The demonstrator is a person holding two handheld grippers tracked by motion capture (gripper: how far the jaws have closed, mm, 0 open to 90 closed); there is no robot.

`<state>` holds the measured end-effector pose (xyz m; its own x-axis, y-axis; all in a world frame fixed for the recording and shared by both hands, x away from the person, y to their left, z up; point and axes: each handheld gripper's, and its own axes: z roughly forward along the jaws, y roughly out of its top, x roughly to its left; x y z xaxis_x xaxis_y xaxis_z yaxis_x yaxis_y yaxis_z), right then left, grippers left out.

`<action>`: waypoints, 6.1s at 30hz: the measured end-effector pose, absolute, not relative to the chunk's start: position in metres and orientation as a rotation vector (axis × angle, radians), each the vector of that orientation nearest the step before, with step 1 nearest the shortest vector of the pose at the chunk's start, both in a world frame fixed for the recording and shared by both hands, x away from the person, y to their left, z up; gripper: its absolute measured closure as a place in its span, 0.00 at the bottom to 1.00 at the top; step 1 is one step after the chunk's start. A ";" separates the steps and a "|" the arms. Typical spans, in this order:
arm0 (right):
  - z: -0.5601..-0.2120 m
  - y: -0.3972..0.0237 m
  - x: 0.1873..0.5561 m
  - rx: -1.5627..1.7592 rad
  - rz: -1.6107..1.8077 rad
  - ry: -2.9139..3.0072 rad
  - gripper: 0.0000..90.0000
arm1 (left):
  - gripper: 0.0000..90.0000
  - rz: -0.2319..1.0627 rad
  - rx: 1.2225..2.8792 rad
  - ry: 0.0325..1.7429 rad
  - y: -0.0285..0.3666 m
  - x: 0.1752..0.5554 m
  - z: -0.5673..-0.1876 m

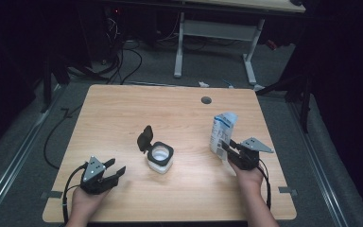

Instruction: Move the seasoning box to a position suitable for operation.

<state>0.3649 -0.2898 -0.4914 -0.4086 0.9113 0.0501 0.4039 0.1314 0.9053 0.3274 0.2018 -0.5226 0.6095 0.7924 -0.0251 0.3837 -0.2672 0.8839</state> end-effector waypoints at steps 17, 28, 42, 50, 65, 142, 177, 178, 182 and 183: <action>-0.494 -0.292 0.356 1.267 1.181 1.903 0.55 | 0.50 0.513 1.896 0.947 0.200 0.329 -0.524; -0.504 -0.297 0.330 1.284 1.147 1.897 0.50 | 0.43 0.526 1.909 0.978 0.198 0.332 -0.524; -0.515 -0.275 0.295 1.202 1.132 1.949 0.51 | 0.43 0.505 1.891 1.033 0.195 0.333 -0.523; -0.521 -0.249 0.300 1.143 1.125 2.021 0.54 | 0.45 0.498 1.905 1.024 0.191 0.333 -0.523; -0.515 -0.191 0.320 1.031 1.192 2.093 0.55 | 0.52 0.519 1.879 1.035 0.191 0.331 -0.525; -0.526 -0.136 0.332 0.939 1.215 2.269 0.99 | 0.98 0.530 1.776 1.019 0.132 0.374 -0.459; -0.525 -0.139 0.333 0.956 1.239 2.263 0.99 | 0.98 0.480 1.763 0.963 0.117 0.358 -0.463; -0.525 -0.138 0.333 0.957 1.242 2.263 0.99 | 0.98 0.482 1.771 0.958 0.116 0.357 -0.463; -0.524 -0.137 0.333 0.954 1.252 2.262 0.99 | 0.97 0.475 1.776 0.946 0.112 0.353 -0.463; -0.523 -0.138 0.333 0.954 1.252 2.264 0.99 | 0.97 0.476 1.785 0.939 0.111 0.353 -0.464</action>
